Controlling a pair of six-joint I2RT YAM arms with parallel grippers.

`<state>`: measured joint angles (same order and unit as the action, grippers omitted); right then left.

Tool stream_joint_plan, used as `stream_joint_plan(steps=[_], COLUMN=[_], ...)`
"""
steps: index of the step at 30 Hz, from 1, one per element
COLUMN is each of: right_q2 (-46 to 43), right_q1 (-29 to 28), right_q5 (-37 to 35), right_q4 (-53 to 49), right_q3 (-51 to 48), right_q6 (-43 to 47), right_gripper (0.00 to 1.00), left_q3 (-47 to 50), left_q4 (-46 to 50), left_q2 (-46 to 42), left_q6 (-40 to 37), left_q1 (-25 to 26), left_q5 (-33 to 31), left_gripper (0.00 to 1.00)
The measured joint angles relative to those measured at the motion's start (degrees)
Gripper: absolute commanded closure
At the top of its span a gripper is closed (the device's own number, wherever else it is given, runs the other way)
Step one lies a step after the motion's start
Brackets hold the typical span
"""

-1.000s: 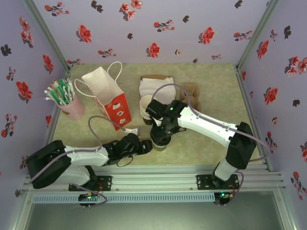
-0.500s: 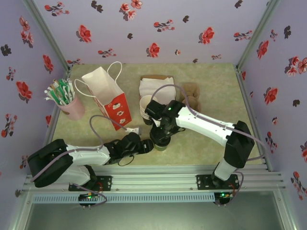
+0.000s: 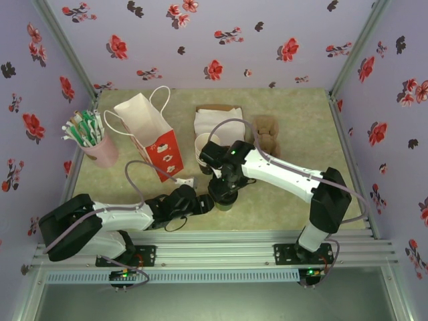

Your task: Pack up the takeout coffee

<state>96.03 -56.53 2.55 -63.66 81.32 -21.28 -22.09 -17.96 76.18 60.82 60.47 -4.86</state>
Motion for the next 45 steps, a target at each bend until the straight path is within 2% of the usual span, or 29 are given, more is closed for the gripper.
stream_joint_plan(steps=[19, 28, 38, 45], right_q2=[1.6, 1.66, 1.77, 1.6], right_q1=[-1.4, -1.66, -1.77, -1.77], right_q5=[-2.89, -3.17, -2.12, -1.29], right_q4=[-0.44, -0.98, -1.75, -1.68], right_q3=[0.44, 1.09, 1.79, 1.79], right_q6=[-0.85, -0.87, -0.76, -0.15], right_gripper=[0.36, 0.35, 0.25, 0.13], left_q3=[-0.07, -0.07, -0.07, -2.08], left_q4=[0.44, 7.72, 21.09, 27.78], left_q2=[-0.31, -10.14, -24.76, -27.85], left_q6=[-0.31, -1.18, -1.6, -2.49], left_q1=[0.0, 0.0, -0.63, -0.76], left_q5=[-0.02, -2.29, -6.29, -7.23], left_gripper=[0.38, 0.36, 0.35, 0.34])
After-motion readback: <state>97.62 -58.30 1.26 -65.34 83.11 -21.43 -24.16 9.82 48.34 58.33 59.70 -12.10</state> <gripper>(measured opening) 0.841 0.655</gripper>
